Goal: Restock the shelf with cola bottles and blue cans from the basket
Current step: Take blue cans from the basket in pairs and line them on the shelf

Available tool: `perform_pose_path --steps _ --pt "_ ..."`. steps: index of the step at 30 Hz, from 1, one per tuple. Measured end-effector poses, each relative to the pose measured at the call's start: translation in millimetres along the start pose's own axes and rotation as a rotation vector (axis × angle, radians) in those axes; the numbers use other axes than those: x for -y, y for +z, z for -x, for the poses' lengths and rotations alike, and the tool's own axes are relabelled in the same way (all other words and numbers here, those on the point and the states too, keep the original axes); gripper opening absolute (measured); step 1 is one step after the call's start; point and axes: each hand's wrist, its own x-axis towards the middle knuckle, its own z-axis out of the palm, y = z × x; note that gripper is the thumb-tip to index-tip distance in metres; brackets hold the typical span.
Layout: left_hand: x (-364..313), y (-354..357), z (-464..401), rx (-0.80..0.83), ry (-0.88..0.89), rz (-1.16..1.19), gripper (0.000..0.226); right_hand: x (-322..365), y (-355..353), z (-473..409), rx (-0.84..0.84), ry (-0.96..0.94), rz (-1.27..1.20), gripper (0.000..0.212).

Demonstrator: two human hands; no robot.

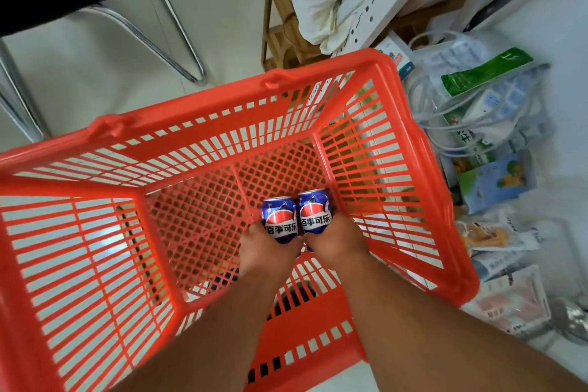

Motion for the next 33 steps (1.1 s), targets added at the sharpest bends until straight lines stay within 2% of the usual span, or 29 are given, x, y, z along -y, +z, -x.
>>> perform_pose_path --steps 2,4,8,12,18,24,26,33 --pt "12.1 12.2 -14.2 -0.022 0.008 -0.029 0.074 -3.7 0.7 -5.0 0.012 -0.014 -0.023 0.024" --pt "11.5 13.2 -17.1 -0.002 0.009 -0.031 0.074 -6.5 0.7 -10.1 0.038 -0.018 -0.019 0.024" --pt "-10.3 -6.1 -0.1 0.068 0.008 -0.022 0.043 -6.6 7.9 -16.1 0.061 -0.026 0.025 0.046" --pt "-14.4 -18.2 4.7 0.100 0.049 -0.022 0.022 -5.6 3.9 -17.1 0.050 -0.027 0.015 0.049" --pt "-28.4 -41.6 33.9 0.097 0.125 0.007 0.020 4.5 -20.1 7.8 0.052 -0.015 -0.090 0.052" --pt "-65.0 -90.8 103.1 0.058 0.214 0.019 0.036 13.0 -71.8 88.4 -0.006 -0.095 -0.271 0.037" --pt "-80.1 -112.5 136.8 0.048 0.257 0.018 0.035 14.6 -92.7 125.5 -0.039 -0.140 -0.312 0.032" --pt "-123.5 -179.7 274.6 0.034 0.472 -0.075 0.033 6.6 -156.6 281.6 -0.176 -0.238 -0.486 0.042"
